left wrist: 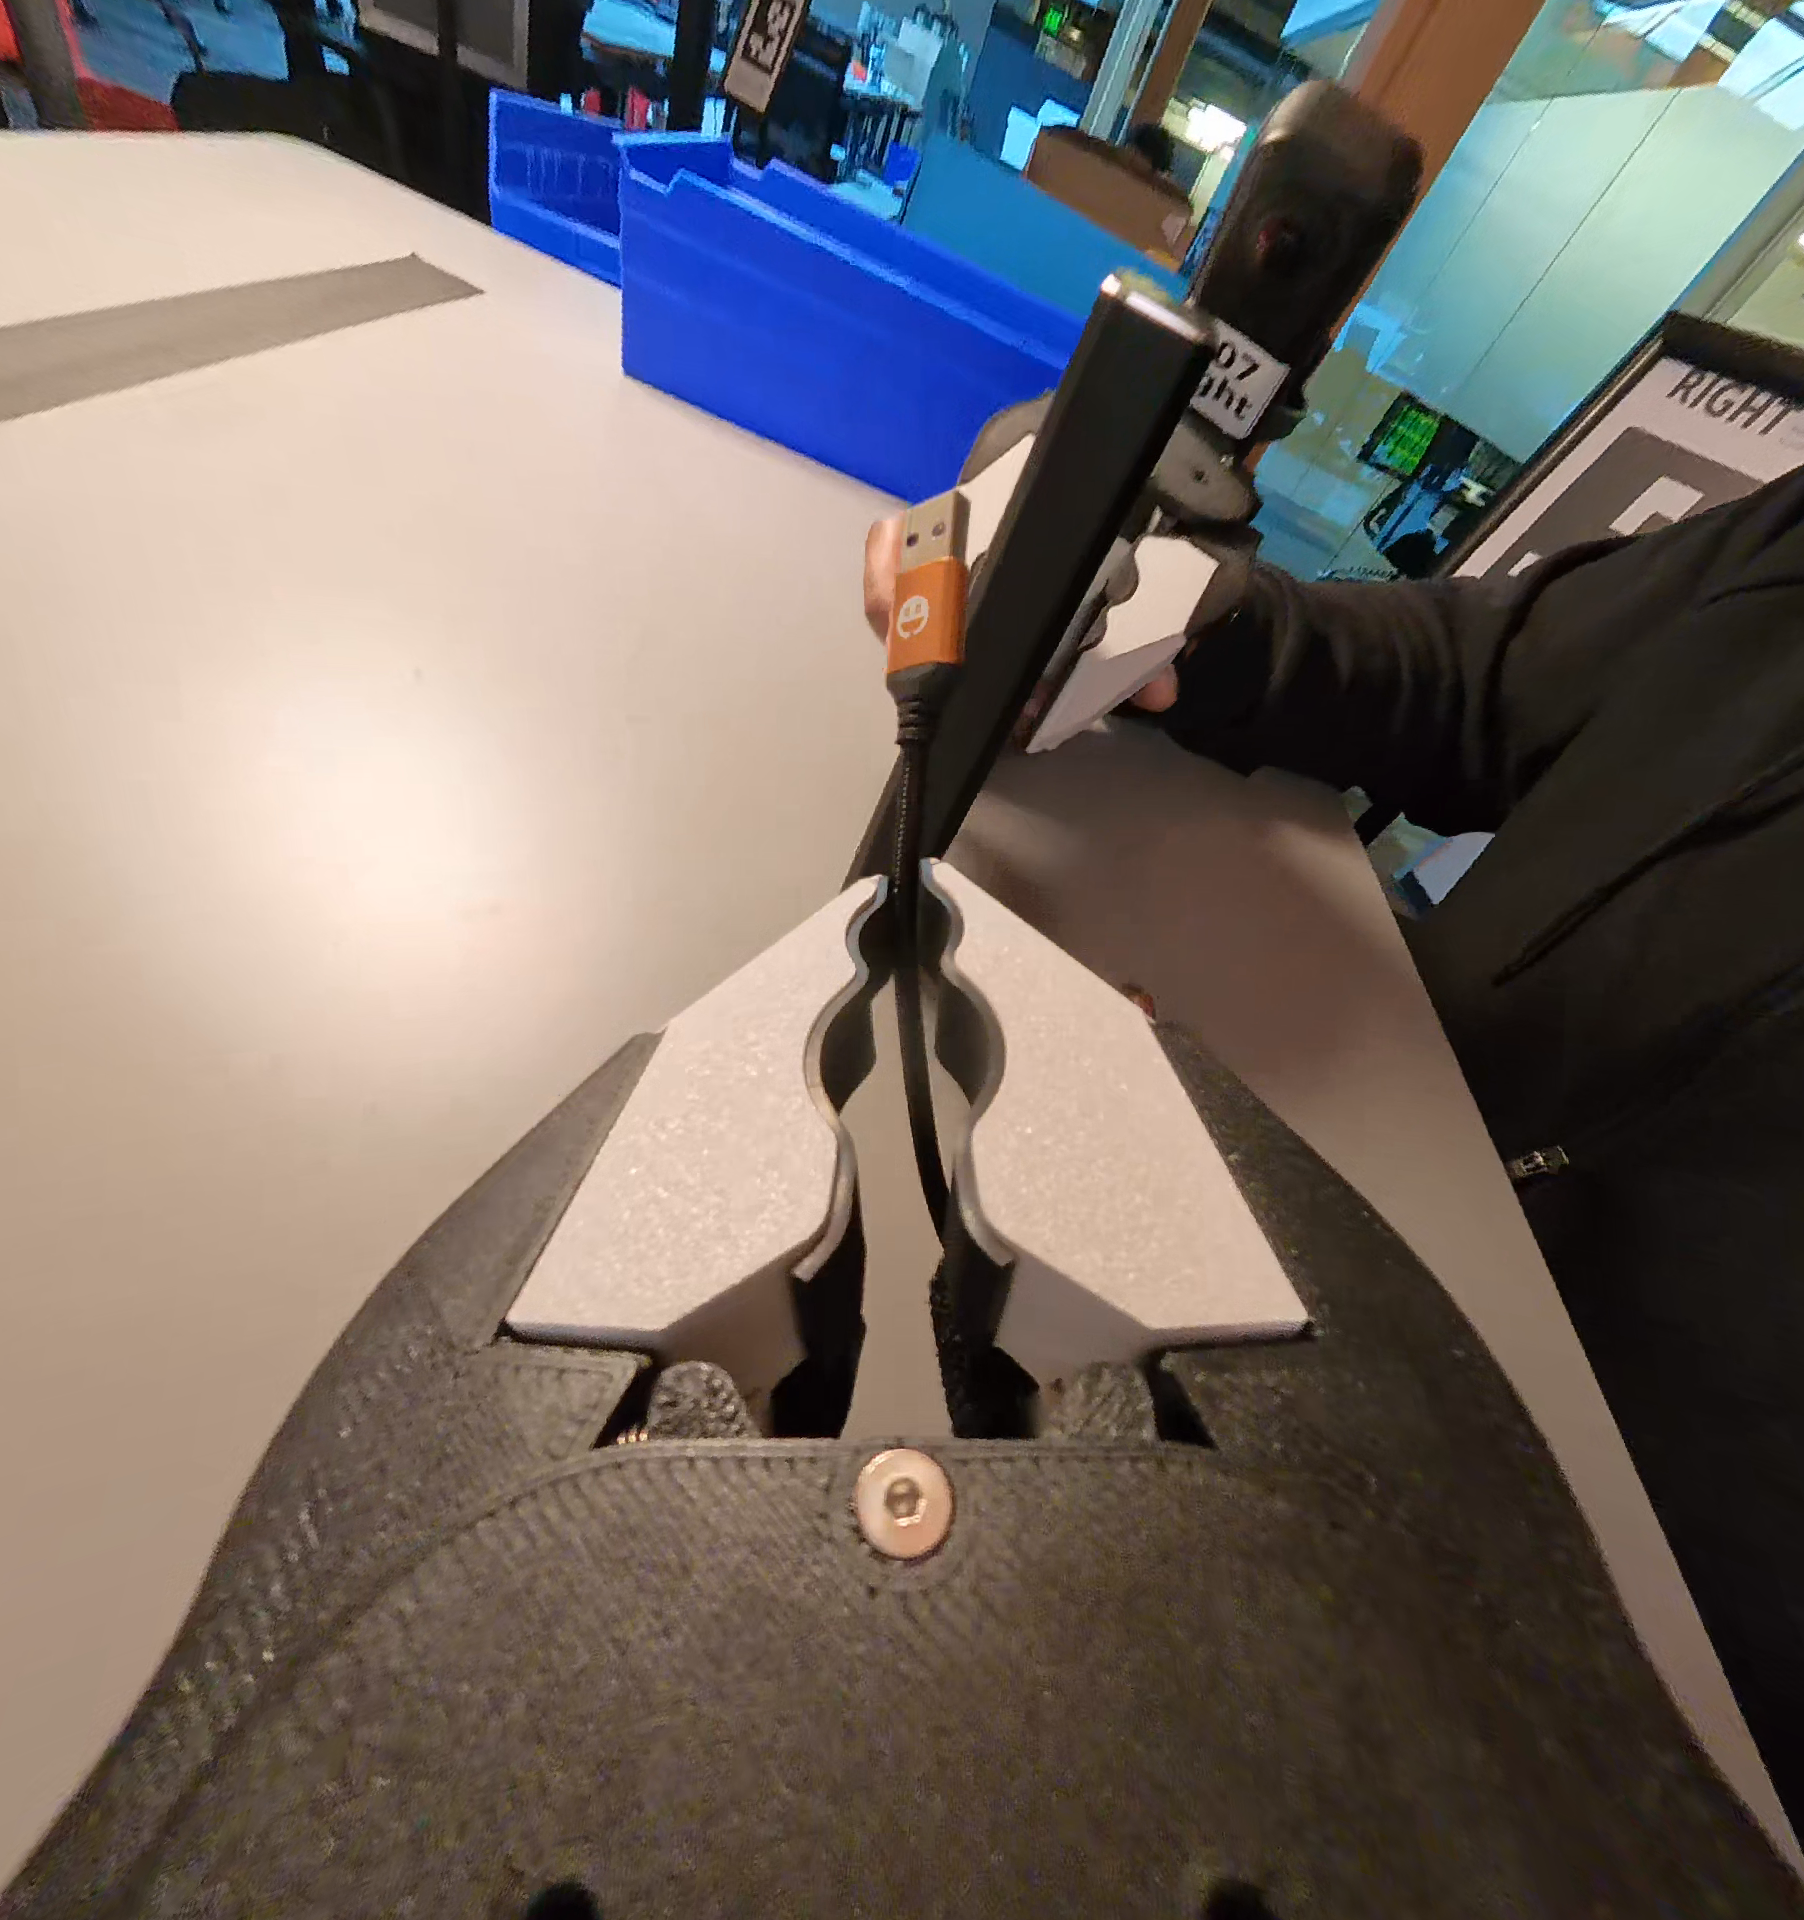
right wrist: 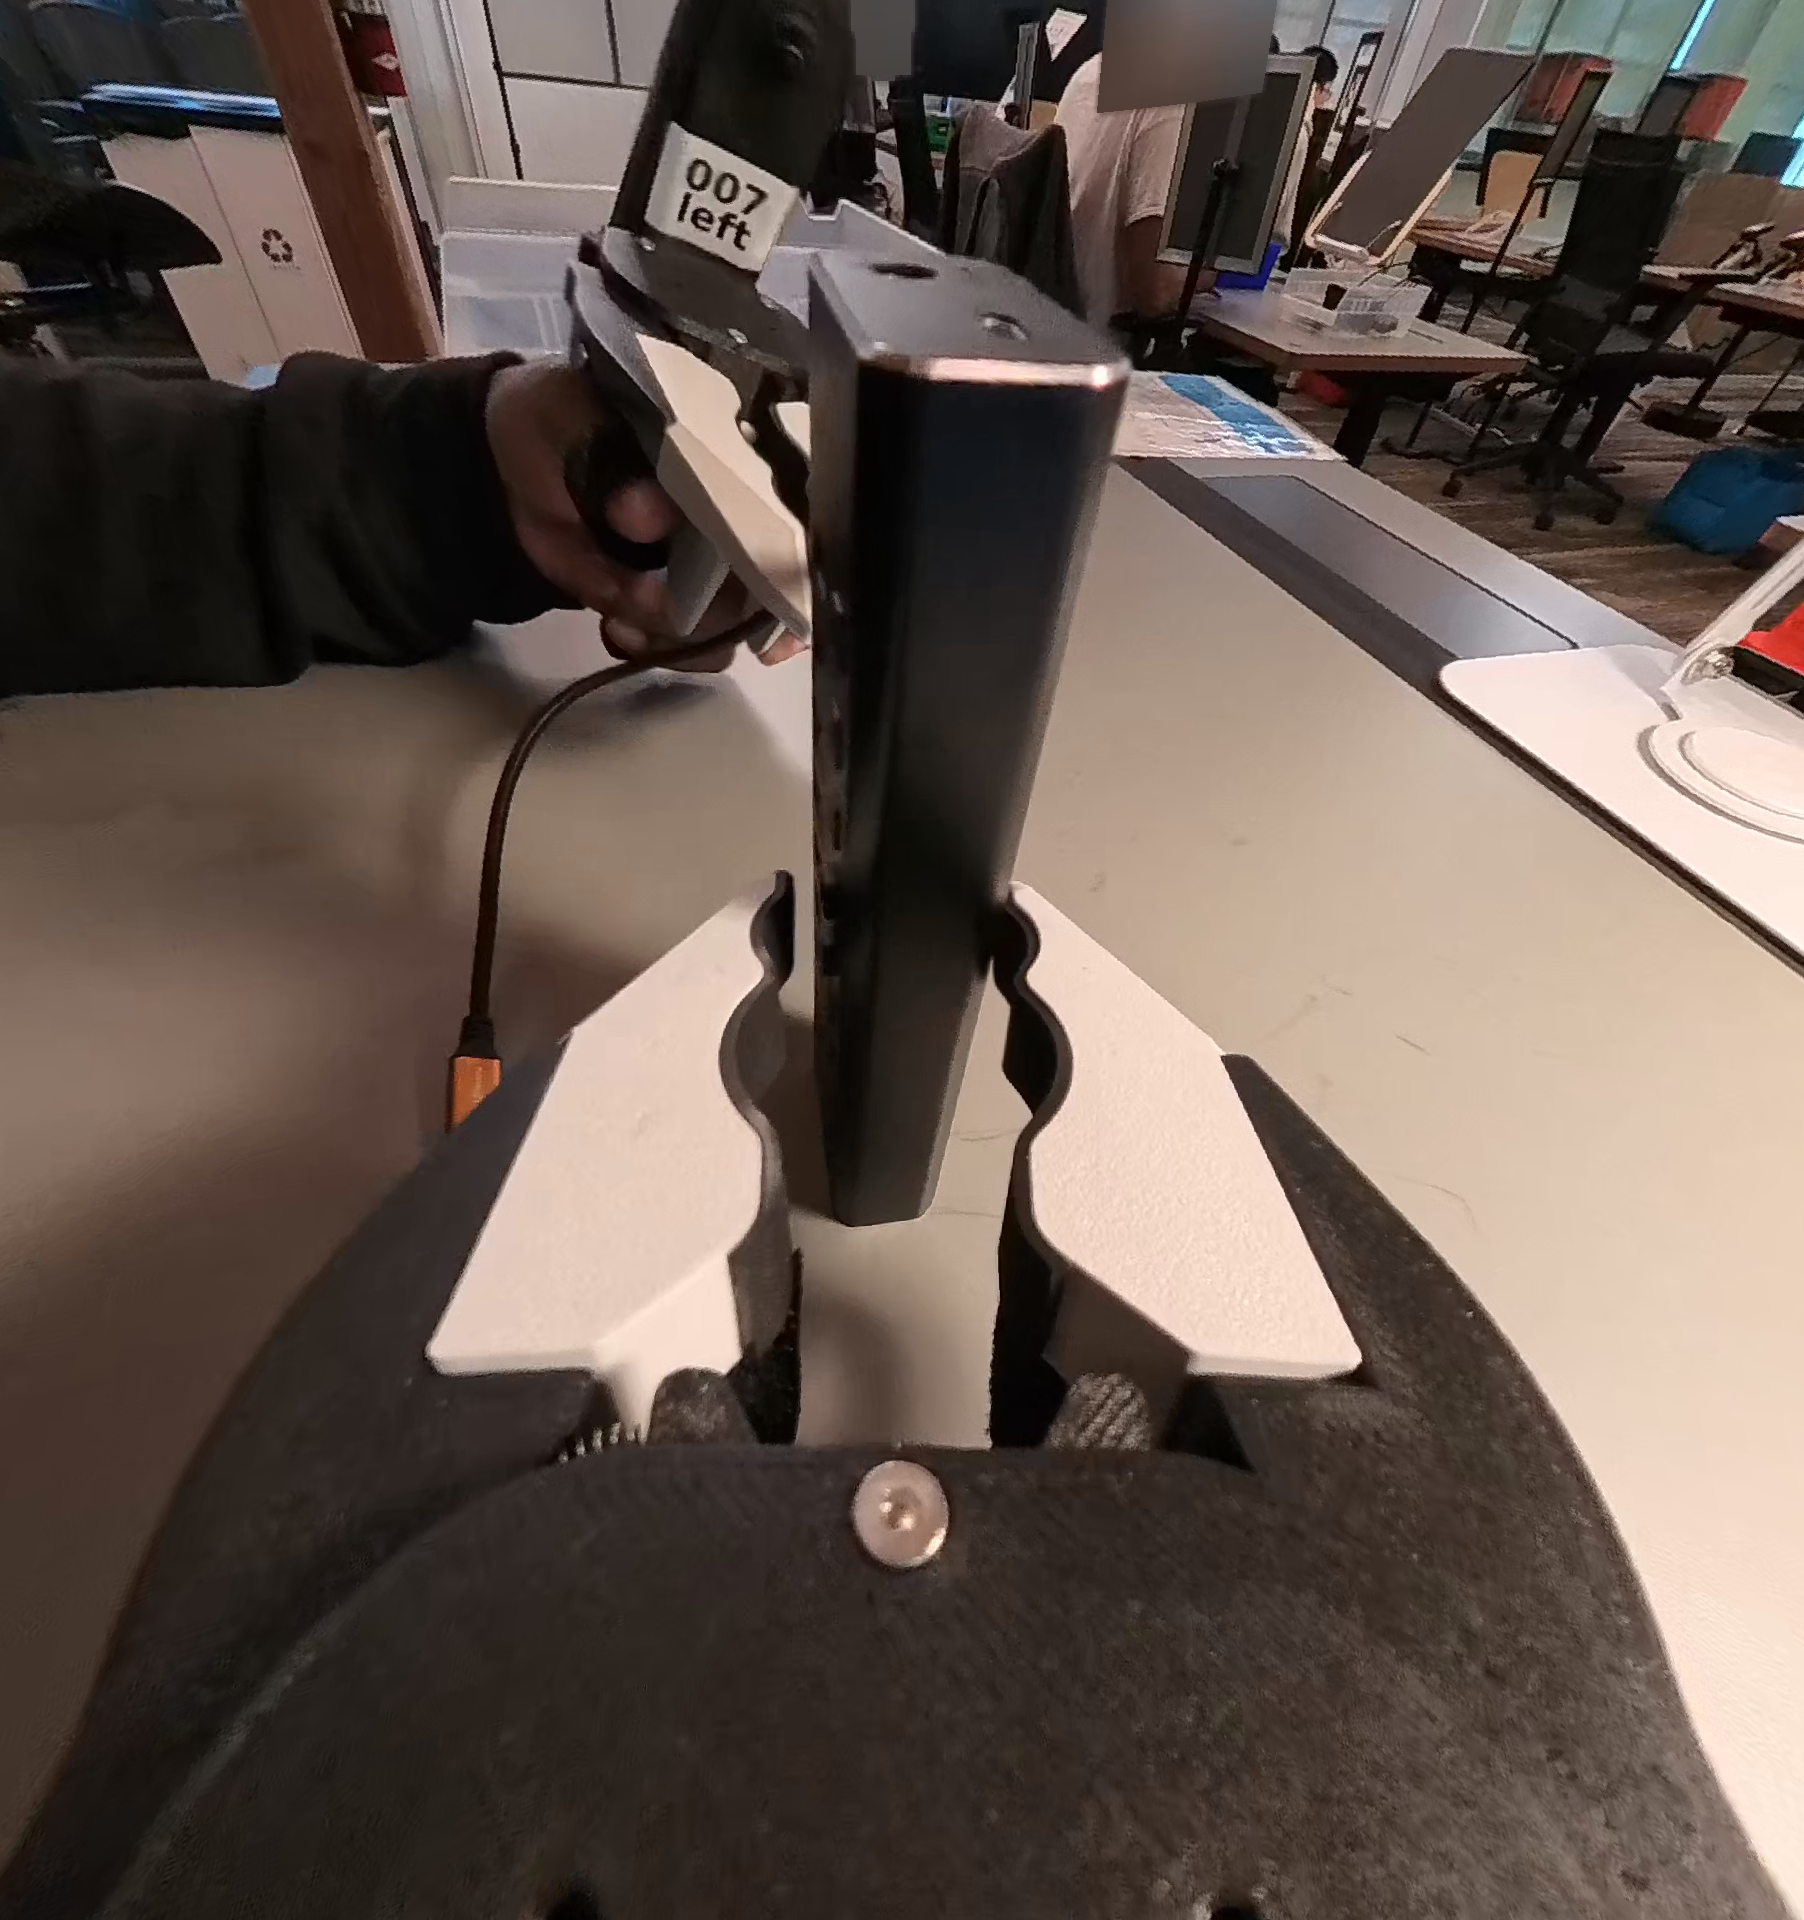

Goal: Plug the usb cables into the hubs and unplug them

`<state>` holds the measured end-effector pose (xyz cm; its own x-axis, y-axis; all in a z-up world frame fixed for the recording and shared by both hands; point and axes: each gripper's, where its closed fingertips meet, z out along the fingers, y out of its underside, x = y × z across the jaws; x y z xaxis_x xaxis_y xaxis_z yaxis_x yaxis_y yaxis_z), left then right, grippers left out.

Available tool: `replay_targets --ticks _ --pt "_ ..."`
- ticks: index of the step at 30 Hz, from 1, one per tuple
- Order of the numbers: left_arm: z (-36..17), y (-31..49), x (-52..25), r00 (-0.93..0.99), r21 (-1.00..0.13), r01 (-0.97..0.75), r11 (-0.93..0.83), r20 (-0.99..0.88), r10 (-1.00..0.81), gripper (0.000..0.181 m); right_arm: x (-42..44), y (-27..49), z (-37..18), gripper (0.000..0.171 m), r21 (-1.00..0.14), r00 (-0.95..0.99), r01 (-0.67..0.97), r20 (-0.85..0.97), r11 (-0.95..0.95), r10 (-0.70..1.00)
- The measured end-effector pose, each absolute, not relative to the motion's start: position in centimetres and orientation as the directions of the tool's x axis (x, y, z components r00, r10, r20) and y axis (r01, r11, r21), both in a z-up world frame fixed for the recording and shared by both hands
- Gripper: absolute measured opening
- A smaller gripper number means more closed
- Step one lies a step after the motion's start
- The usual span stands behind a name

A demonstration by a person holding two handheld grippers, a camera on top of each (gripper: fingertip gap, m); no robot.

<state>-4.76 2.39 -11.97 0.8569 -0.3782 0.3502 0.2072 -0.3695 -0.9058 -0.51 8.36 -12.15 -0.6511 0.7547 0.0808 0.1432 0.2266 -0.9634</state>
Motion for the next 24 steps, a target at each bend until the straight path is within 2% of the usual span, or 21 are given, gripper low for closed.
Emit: replay_targets --ticks 5,14,24 --pt "-13.2 2.3 -3.8 0.843 -0.885 0.178 -0.430 0.362 -0.397 0.005 -0.4 8.5 -12.2 0.038 -0.962 -0.652 0.144 0.085 0.232 0.754" --pt "-12.9 0.9 -0.6 0.734 -0.889 0.128 -0.439 0.382 -0.561 0.005 -0.2 8.7 -12.4 0.039 -0.958 -0.653 0.135 0.108 0.255 0.750" --pt "-12.8 1.9 0.9 0.739 -0.896 0.123 -0.427 0.370 -0.563 0.005 0.3 9.2 -12.5 0.039 -0.952 -0.645 0.130 0.131 0.277 0.753"
